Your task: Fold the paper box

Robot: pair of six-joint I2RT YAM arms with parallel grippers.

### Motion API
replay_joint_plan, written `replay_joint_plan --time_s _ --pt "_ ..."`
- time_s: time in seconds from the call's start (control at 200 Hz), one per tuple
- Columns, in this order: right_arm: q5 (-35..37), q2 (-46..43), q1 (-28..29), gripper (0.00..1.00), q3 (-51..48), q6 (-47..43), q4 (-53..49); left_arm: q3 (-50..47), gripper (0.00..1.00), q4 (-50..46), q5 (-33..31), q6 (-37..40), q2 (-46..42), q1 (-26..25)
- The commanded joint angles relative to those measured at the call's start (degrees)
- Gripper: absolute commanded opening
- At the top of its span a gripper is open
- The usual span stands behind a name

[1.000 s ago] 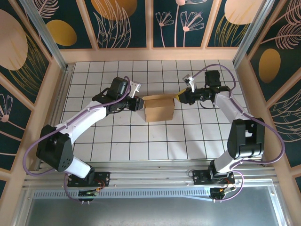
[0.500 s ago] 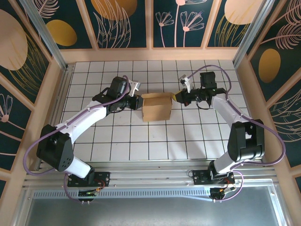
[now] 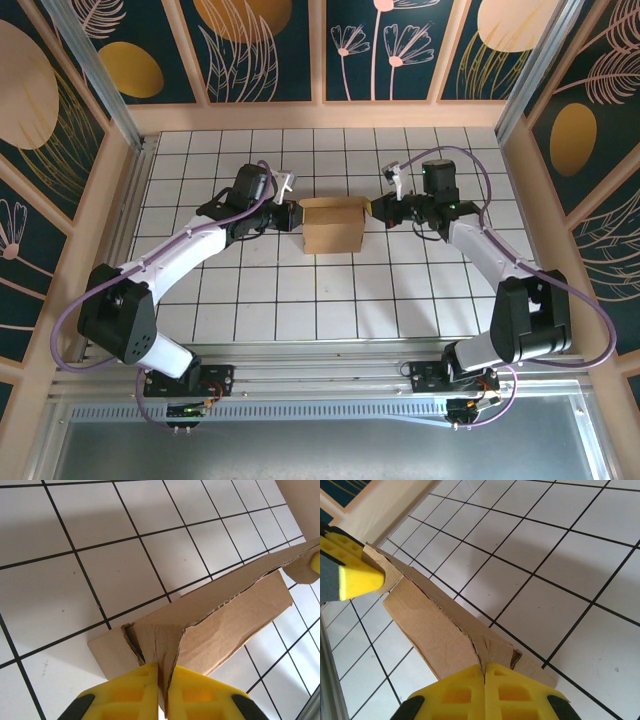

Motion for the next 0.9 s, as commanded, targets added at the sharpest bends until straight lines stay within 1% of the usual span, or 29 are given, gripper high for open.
replay_joint_plan --time_s 0.0,0.235,0.4,0.726,0.896 --pt "0.2 -1.5 1.4 0.05 -0.8 4.8 4.5 -0.5 0.1 2.8 1.1 -1.8 0.5 -0.2" --pt "3.9 1.0 3.3 0.01 0.6 11.9 4.3 -0.7 0.1 3.4 1.8 -3.0 1.2 -0.2" --pt "5.3 0.5 4.2 0.01 -0.9 15.6 7.1 -0.8 0.1 3.2 1.6 -3.2 1.3 -0.3" --pt "7.8 -1.5 6.2 0.01 -4.1 19.0 10.8 -0.7 0.1 3.3 2.0 -3.7 1.9 -0.2" --pt "10.6 -1.6 7.2 0.01 -5.5 18.2 11.3 -0.8 0.1 3.2 1.9 -3.9 1.9 -0.3"
